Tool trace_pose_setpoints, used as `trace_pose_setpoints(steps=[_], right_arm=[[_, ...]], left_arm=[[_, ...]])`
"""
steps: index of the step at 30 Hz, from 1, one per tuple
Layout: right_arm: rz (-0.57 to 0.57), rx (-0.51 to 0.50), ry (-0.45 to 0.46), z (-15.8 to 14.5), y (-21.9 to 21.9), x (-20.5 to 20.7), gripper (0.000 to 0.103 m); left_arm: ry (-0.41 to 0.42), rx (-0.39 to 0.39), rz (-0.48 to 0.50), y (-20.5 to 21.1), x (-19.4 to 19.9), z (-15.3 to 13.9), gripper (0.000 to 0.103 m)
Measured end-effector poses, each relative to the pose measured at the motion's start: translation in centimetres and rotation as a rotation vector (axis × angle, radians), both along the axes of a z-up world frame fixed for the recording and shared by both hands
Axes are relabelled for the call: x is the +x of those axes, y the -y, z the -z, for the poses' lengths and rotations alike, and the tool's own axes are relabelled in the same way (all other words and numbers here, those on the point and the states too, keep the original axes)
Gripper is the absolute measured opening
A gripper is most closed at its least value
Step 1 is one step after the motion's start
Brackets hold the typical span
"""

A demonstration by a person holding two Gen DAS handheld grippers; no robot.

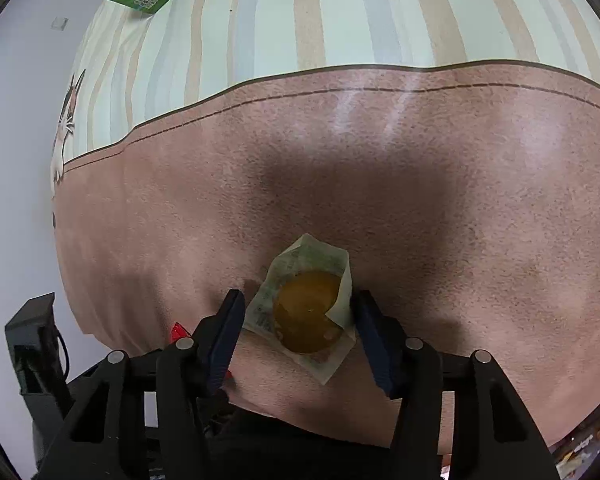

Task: Organize snacks
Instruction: 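Grasp the red triangular packet with left tool while right grasps wrapped yellow pastry, then lift the red packet and yellow pastry up over the cardboard box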

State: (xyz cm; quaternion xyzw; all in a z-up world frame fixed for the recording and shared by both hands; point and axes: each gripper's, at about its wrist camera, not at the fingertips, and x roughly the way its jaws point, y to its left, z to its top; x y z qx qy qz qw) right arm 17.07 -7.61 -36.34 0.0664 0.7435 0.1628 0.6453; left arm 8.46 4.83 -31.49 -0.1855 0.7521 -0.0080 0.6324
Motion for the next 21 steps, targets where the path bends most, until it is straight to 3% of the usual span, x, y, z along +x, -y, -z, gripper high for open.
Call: trace_pose_setpoints(steps=[3, 7, 15, 21], right_arm=[[0.0, -0.005, 0.002, 0.0, 0.3, 0.1, 0.05], [-0.009, 0.0, 0.011, -0.1, 1.3, -0.1, 0.045], [-0.006, 0.039, 0.04, -1.4, 2.0, -0.1, 0.045], [0.035, 0.031, 0.112, -3.5, 3.6, 2.3, 0.045]], left_arm=[[-0.007, 0.008, 0.007, 0.3, -0.1, 0.5, 0.056], [0.002, 0.022, 0.008, 0.6, 0.2, 0.3, 0.043], [0.066, 0.037, -0.005, -0.8, 2.7, -1.9, 0.041], [0.146, 0.058, -0.035, -2.2, 7.8, -3.9, 0.041]])
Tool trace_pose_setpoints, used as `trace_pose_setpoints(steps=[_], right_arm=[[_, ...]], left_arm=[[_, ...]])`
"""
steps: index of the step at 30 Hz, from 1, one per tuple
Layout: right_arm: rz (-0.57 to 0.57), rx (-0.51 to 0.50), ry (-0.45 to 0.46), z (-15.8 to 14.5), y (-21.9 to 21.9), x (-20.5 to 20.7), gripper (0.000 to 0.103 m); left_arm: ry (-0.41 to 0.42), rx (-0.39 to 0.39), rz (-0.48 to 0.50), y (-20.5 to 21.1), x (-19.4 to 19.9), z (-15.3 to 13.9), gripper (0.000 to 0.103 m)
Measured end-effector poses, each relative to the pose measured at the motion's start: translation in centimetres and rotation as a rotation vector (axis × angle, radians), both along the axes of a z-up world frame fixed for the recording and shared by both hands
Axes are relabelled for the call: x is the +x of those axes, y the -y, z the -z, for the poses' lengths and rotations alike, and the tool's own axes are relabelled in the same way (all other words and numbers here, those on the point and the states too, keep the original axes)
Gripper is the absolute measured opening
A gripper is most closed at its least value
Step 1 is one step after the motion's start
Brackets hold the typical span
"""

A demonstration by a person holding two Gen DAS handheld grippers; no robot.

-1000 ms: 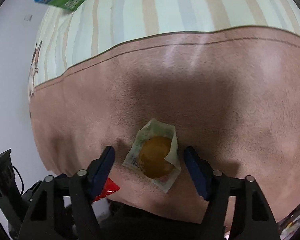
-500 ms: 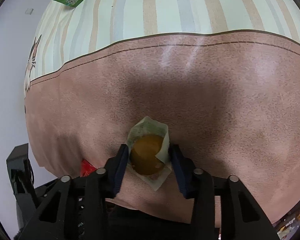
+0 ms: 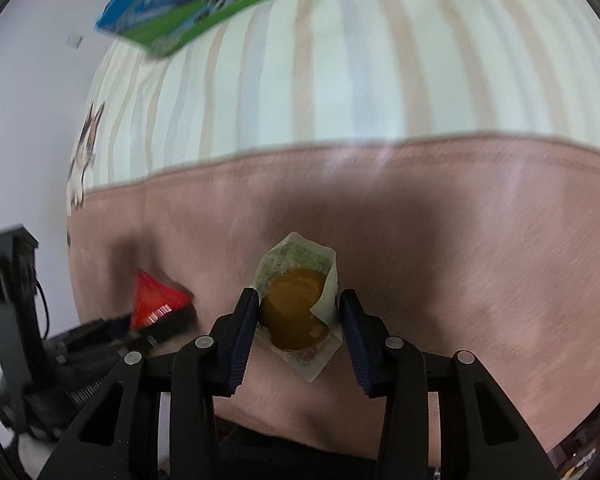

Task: Organize snacks
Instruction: 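Lift the red packet and yellow pastry up over the cardboard box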

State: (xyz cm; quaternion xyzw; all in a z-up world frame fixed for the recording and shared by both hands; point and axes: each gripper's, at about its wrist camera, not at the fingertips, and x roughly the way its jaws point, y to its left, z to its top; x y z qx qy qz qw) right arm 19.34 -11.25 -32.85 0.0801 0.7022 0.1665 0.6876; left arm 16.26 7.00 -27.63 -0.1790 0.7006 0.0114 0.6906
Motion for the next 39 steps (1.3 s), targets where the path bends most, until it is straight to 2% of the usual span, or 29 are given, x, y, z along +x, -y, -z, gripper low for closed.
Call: trace_pose_setpoints(steps=[3, 7, 10, 12, 15, 21, 22, 23, 25, 26, 27, 31, 32, 39], right_arm=[[0.024, -0.022, -0.003, 0.4, 1.0, 1.6, 0.045], [0.06, -0.006, -0.039, 1.4, 2.1, 2.8, 0.045], [0.074, 0.006, -0.06, 1.7, 2.4, 3.0, 0.05], [0.09, 0.027, -0.083, 2.0, 2.6, 3.0, 0.059], [0.086, 0.013, -0.088, 2.2, 2.3, 2.6, 0.064], [0.068, -0.04, -0.076, 2.6, -0.2, 1.9, 0.065], [0.064, -0.047, -0.071, 2.7, -0.4, 1.8, 0.065], [0.065, -0.052, -0.064, 2.8, -0.6, 1.7, 0.064], [0.072, -0.066, -0.045, 2.8, -0.6, 1.6, 0.055], [0.073, -0.074, -0.034, 2.8, -0.6, 1.6, 0.047], [0.071, -0.076, -0.025, 2.8, -0.7, 1.5, 0.045], [0.072, -0.066, -0.008, 2.5, -0.4, 1.3, 0.045], [0.069, -0.065, -0.002, 2.3, -0.4, 1.2, 0.045], [0.075, -0.01, 0.013, 0.8, 0.4, 1.3, 0.045]], left_arm=[[0.023, 0.014, -0.013, -0.6, 2.8, 0.1, 0.041], [-0.006, -0.002, -0.024, -1.1, 5.2, 1.4, 0.042], [-0.022, -0.008, -0.014, -1.2, 5.5, 2.0, 0.043], [-0.026, -0.009, -0.007, -1.2, 6.2, 2.4, 0.045], [-0.031, -0.019, -0.005, -2.5, 6.8, 3.1, 0.048], [-0.028, 0.012, 0.014, -1.0, 7.6, 4.7, 0.049], [-0.025, 0.024, 0.022, 1.3, 8.2, 4.8, 0.049], [-0.022, 0.037, 0.032, 1.7, 8.2, 4.8, 0.049], [-0.014, 0.057, 0.036, 3.9, 7.4, 4.4, 0.045], [-0.012, 0.068, 0.042, 4.7, 7.1, 3.8, 0.044], [-0.009, 0.073, 0.043, 5.0, 6.9, 3.7, 0.042], [-0.003, 0.073, 0.043, 5.6, 6.6, 3.0, 0.036], [-0.001, 0.069, 0.044, 4.2, 6.2, 2.7, 0.035], [0.012, 0.051, 0.035, 2.9, 5.7, -0.2, 0.034]])
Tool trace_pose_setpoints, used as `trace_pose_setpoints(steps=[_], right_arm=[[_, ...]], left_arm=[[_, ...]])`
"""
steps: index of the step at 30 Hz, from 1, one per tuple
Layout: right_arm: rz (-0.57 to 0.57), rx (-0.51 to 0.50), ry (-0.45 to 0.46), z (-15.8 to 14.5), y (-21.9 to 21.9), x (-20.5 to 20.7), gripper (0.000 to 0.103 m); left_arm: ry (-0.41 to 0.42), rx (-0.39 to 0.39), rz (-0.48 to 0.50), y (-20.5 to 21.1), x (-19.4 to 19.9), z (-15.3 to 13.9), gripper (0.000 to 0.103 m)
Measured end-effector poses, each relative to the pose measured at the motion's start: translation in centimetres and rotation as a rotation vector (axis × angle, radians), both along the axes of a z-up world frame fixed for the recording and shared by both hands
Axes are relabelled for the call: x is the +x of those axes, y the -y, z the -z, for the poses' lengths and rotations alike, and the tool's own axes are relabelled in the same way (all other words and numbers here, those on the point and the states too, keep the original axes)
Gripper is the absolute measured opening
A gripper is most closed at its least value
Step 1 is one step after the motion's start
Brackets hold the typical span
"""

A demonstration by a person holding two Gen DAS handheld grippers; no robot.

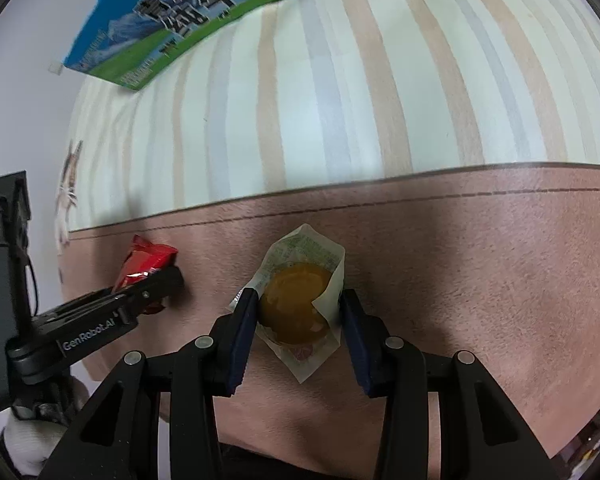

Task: Organize snacks
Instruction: 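Lift the red packet and yellow pastry up over the cardboard box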

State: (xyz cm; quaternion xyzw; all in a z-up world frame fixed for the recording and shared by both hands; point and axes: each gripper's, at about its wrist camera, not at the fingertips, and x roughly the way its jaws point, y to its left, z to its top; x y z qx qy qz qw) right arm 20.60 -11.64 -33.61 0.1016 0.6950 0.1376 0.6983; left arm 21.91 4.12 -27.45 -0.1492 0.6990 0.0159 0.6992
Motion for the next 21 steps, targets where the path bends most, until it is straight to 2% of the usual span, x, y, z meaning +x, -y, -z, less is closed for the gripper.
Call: trace_pose_setpoints(steps=[5, 9, 16, 21], right_arm=[[0.006, 0.053, 0.025, -2.4, 1.2, 0.8, 0.045], [0.008, 0.101, 0.065, -5.5, 1.6, 2.2, 0.045], [0.007, 0.15, 0.165, -11.5, 1.8, 7.1, 0.045], [-0.007, 0.141, 0.256, -15.8, 1.6, 12.7, 0.045]], left_arm=[[0.042, -0.032, 0.001, -0.3, 0.4, -3.5, 0.034], [0.103, -0.06, 0.011, 0.1, 1.8, -7.4, 0.034], [0.23, -0.107, 0.066, 1.1, 7.3, -14.9, 0.034], [0.289, -0.104, 0.107, 1.1, 12.5, -18.6, 0.034]])
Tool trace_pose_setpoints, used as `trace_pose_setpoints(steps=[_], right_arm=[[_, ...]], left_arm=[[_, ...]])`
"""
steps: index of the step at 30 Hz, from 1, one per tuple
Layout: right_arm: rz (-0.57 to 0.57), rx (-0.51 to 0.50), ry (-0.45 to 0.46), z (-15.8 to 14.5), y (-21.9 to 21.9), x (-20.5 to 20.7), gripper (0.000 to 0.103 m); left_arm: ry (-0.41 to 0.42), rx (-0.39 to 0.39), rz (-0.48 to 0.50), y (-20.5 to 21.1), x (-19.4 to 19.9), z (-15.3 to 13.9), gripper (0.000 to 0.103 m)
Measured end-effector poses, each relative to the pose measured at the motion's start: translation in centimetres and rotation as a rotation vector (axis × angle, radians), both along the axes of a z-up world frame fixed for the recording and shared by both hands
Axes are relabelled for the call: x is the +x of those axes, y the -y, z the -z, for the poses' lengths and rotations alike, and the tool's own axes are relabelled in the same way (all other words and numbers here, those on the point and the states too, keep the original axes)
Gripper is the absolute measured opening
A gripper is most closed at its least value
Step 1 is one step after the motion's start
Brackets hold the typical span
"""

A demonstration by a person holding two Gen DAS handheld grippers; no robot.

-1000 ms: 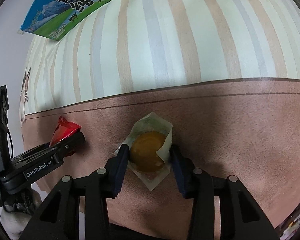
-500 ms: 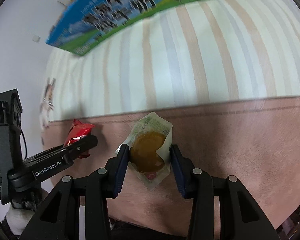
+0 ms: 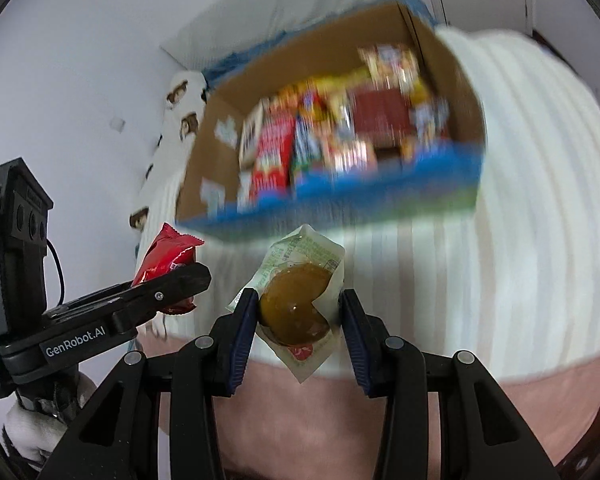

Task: Organize snacks
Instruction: 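Lift the red packet and yellow pastry up over the cardboard box, then open both tools to drop the red packet and pastry into the box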

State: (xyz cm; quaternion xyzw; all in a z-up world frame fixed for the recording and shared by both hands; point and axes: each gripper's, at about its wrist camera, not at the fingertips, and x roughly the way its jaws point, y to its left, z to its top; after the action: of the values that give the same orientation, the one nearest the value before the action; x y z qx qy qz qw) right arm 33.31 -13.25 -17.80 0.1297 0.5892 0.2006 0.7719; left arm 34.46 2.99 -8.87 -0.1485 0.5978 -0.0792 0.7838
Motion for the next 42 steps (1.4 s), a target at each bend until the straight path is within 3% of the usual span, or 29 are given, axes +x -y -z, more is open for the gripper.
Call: trace_pose_setpoints(steps=[7, 13, 19, 26, 28, 29, 30, 31, 32, 42], right_arm=[[0.0, -0.081, 0.033, -1.9, -1.6, 8.0, 0.045], [-0.013, -0.176, -0.031, -0.1, -1.9, 13.0, 0.045], [-0.04, -0.247, -0.116, 3.7, -2.4, 14.4, 0.045], [-0.038, -0.3, -0.198, 6.2, -2.4, 14.4, 0.047], [-0.039, -0.298, -0.21, 6.2, -2.6, 14.6, 0.064], [-0.049, -0.317, -0.204, 6.0, -2.9, 14.6, 0.093], [-0.051, -0.338, -0.189, 5.7, -3.2, 14.7, 0.101], [-0.048, -0.351, -0.176, 5.4, -3.3, 14.8, 0.101], [-0.048, -0.358, -0.171, 5.2, -3.4, 14.8, 0.101], [-0.013, -0.414, -0.144, 4.5, -3.1, 14.8, 0.101]], left_arm=[[-0.017, 0.051, 0.007, -1.8, 8.0, -0.9, 0.034], [-0.14, 0.134, -0.012, -3.9, 12.4, 3.1, 0.034], [-0.26, 0.189, -0.006, -4.8, 13.2, 7.3, 0.034], [-0.378, 0.167, -0.004, -5.2, 12.8, 10.8, 0.037], [-0.409, 0.152, 0.0, -5.1, 12.5, 11.3, 0.047], [-0.415, 0.144, -0.006, -5.2, 12.4, 11.5, 0.053], [-0.412, 0.14, -0.01, -5.2, 12.3, 11.5, 0.069], [-0.404, 0.154, -0.007, -5.1, 12.2, 11.4, 0.089], [-0.393, 0.171, -0.007, -5.1, 12.1, 11.3, 0.095], [-0.287, 0.17, -0.03, -4.9, 11.8, 8.8, 0.1]])
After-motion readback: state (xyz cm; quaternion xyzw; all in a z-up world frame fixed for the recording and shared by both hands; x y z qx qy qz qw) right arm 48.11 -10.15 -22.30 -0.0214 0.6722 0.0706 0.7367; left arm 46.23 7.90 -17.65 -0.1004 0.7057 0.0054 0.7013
